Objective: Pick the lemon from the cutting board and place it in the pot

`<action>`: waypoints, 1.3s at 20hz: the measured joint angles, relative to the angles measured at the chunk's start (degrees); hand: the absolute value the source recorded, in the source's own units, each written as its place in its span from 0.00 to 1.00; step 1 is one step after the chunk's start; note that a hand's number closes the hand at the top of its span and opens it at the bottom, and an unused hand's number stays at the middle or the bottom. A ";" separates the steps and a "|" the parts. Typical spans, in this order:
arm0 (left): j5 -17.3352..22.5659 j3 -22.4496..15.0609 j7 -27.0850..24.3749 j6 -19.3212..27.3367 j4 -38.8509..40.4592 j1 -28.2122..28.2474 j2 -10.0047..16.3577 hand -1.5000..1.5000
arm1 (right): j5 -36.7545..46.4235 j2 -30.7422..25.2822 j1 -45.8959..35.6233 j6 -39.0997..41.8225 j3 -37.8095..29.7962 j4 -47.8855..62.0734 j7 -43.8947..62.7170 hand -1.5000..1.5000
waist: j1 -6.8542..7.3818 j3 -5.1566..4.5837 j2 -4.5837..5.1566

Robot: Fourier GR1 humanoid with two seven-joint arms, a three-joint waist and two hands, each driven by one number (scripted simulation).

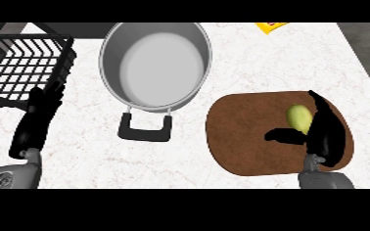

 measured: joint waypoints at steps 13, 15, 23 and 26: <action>-0.14 1.28 -1.08 -2.18 -0.66 0.78 -0.18 0.50 | 11.16 -0.85 0.10 -9.11 1.43 2.45 -1.67 1.00 | -0.05 0.04 -0.02; 0.09 1.37 -1.31 -2.68 -0.80 0.89 -0.05 0.50 | 11.15 -2.63 -0.09 -5.83 2.73 1.60 -3.21 1.00 | 0.04 0.09 0.09; -1.48 0.34 -1.27 -1.09 -0.84 0.05 -1.25 0.50 | 3.93 -15.35 -6.56 14.93 8.52 4.70 -20.20 1.00 | 1.14 0.11 0.39; -1.74 0.77 -0.77 -0.71 -0.42 0.11 -1.48 0.50 | 3.16 -18.19 -8.83 17.40 7.76 3.39 -23.49 1.00 | 0.64 0.31 0.37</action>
